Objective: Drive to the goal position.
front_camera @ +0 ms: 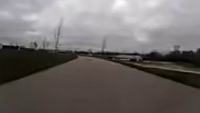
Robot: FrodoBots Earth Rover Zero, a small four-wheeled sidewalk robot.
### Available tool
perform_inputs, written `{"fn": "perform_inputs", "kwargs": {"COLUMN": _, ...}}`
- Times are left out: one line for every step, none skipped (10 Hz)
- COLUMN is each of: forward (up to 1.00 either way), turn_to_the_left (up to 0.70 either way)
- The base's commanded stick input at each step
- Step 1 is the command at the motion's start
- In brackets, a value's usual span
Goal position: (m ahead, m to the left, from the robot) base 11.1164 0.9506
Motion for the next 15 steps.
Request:
{"fn": "perform_inputs", "kwargs": {"forward": 1.0, "turn_to_the_left": 0.0}}
{"fn": "perform_inputs", "kwargs": {"forward": 1.0, "turn_to_the_left": 0.0}}
{"fn": "perform_inputs", "kwargs": {"forward": 1.0, "turn_to_the_left": 0.0}}
{"fn": "perform_inputs", "kwargs": {"forward": 1.0, "turn_to_the_left": 0.0}}
{"fn": "perform_inputs", "kwargs": {"forward": 1.0, "turn_to_the_left": 0.0}}
{"fn": "perform_inputs", "kwargs": {"forward": 1.0, "turn_to_the_left": 0.09}}
{"fn": "perform_inputs", "kwargs": {"forward": 1.0, "turn_to_the_left": 0.36}}
{"fn": "perform_inputs", "kwargs": {"forward": 1.0, "turn_to_the_left": 0.4}}
{"fn": "perform_inputs", "kwargs": {"forward": 1.0, "turn_to_the_left": 0.4}}
{"fn": "perform_inputs", "kwargs": {"forward": 1.0, "turn_to_the_left": 0.4}}
{"fn": "perform_inputs", "kwargs": {"forward": 1.0, "turn_to_the_left": 0.4}}
{"fn": "perform_inputs", "kwargs": {"forward": 1.0, "turn_to_the_left": 0.4}}
{"fn": "perform_inputs", "kwargs": {"forward": 1.0, "turn_to_the_left": 0.4}}
{"fn": "perform_inputs", "kwargs": {"forward": 1.0, "turn_to_the_left": 0.3}}
{"fn": "perform_inputs", "kwargs": {"forward": 1.0, "turn_to_the_left": 0.0}}
